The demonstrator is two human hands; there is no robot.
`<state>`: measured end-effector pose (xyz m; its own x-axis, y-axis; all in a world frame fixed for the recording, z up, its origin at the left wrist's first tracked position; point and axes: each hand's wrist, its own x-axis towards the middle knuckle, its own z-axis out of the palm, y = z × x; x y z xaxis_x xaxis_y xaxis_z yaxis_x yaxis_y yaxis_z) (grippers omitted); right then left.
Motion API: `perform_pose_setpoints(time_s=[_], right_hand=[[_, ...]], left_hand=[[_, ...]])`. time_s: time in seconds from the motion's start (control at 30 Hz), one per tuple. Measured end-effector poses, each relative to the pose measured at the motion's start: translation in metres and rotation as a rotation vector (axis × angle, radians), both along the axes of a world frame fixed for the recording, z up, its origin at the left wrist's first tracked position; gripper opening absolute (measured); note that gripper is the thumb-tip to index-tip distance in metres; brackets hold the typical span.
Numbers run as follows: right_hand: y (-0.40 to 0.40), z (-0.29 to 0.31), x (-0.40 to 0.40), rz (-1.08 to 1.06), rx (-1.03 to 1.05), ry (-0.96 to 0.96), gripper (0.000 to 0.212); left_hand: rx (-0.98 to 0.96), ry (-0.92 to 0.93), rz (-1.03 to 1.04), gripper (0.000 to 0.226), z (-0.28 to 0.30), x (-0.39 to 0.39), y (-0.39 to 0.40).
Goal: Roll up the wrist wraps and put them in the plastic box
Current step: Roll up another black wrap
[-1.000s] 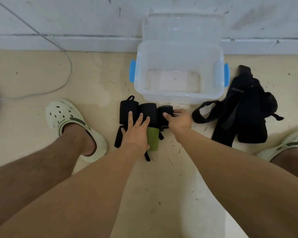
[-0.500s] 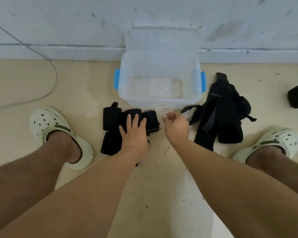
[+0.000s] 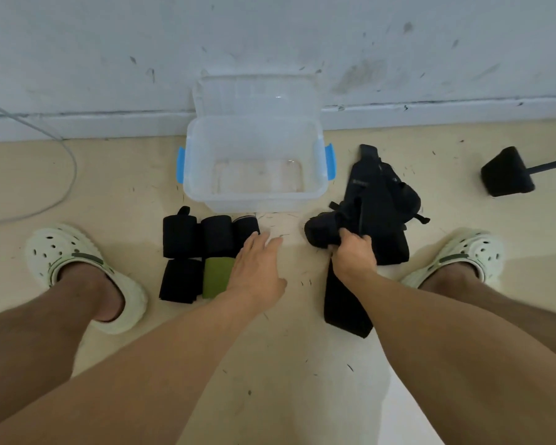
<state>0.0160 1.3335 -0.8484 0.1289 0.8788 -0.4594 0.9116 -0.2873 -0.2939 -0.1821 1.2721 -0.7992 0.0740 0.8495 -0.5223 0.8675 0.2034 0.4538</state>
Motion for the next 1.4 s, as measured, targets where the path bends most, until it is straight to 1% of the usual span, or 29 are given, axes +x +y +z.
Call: perform_pose_setpoints(time_s=[0.03,0.1,0.2,0.33,0.47,0.53,0.57,0.67,0.7,0.77,0.83,0.9,0.93,1.0,1.1,1.2,1.3,1.4], right_hand=[[0.0,0.005,0.004,-0.048,0.041,0.051,0.018],[0.001,0.022,0.009,-0.105,0.127,0.099,0.02],[0.004,0.058,0.019,-0.083,0.23,0.152,0.024],[0.014,0.123,0.032,0.106,0.274,0.204,0.028],[0.01,0.211,0.024,0.309,0.296,0.247,0.028],[-0.003,0.252,0.016,0.415,0.307,0.273,0.024],[-0.012,0.269,0.012,0.458,0.325,0.282,0.022],[-0.04,0.309,0.004,0.507,0.364,0.326,0.017],[-0.048,0.318,0.002,0.52,0.347,0.344,0.018],[-0.063,0.327,-0.001,0.541,0.293,0.368,0.029],[-0.071,0.325,0.001,0.484,0.296,0.414,0.035],[-0.068,0.322,0.003,0.382,0.368,0.452,0.037],[-0.064,0.323,0.004,0.332,0.399,0.476,0.037],[-0.054,0.326,0.004,0.27,0.455,0.528,0.037],[-0.043,0.328,0.009,0.241,0.501,0.522,0.044],[-0.036,0.324,0.02,0.226,0.513,0.483,0.055],[-0.028,0.324,0.029,0.211,0.488,0.468,0.054],[-0.019,0.317,0.035,0.247,0.43,0.358,0.057]], left_hand=[[-0.003,-0.015,-0.017,0.086,0.006,0.001,0.0],[-0.015,-0.032,-0.053,0.084,0.021,0.002,0.001],[-0.033,-0.038,-0.106,0.079,0.054,0.001,0.008],[-0.058,-0.129,-0.039,0.066,0.118,-0.002,0.021],[-0.044,-0.288,0.126,0.06,0.19,-0.006,0.023],[-0.044,-0.409,0.211,0.062,0.224,-0.005,0.016],[-0.054,-0.498,0.259,0.063,0.239,-0.004,0.011],[-0.089,-0.83,0.407,0.062,0.268,-0.001,-0.007],[-0.104,-0.943,0.462,0.064,0.272,-0.001,-0.014],[-0.137,-1.146,0.557,0.068,0.27,-0.005,-0.026],[-0.149,-1.262,0.644,0.07,0.265,-0.009,-0.031],[-0.118,-1.278,0.726,0.068,0.261,-0.011,-0.03],[-0.08,-1.251,0.744,0.062,0.26,-0.013,-0.029],[-0.016,-1.187,0.728,0.042,0.26,-0.017,-0.028],[0.041,-1.08,0.671,0.022,0.26,-0.025,-0.027],[0.13,-0.948,0.637,0.016,0.258,-0.031,-0.025],[0.171,-0.914,0.555,0.012,0.255,-0.031,-0.026],[0.228,-0.879,0.434,0.015,0.256,-0.03,-0.028]])
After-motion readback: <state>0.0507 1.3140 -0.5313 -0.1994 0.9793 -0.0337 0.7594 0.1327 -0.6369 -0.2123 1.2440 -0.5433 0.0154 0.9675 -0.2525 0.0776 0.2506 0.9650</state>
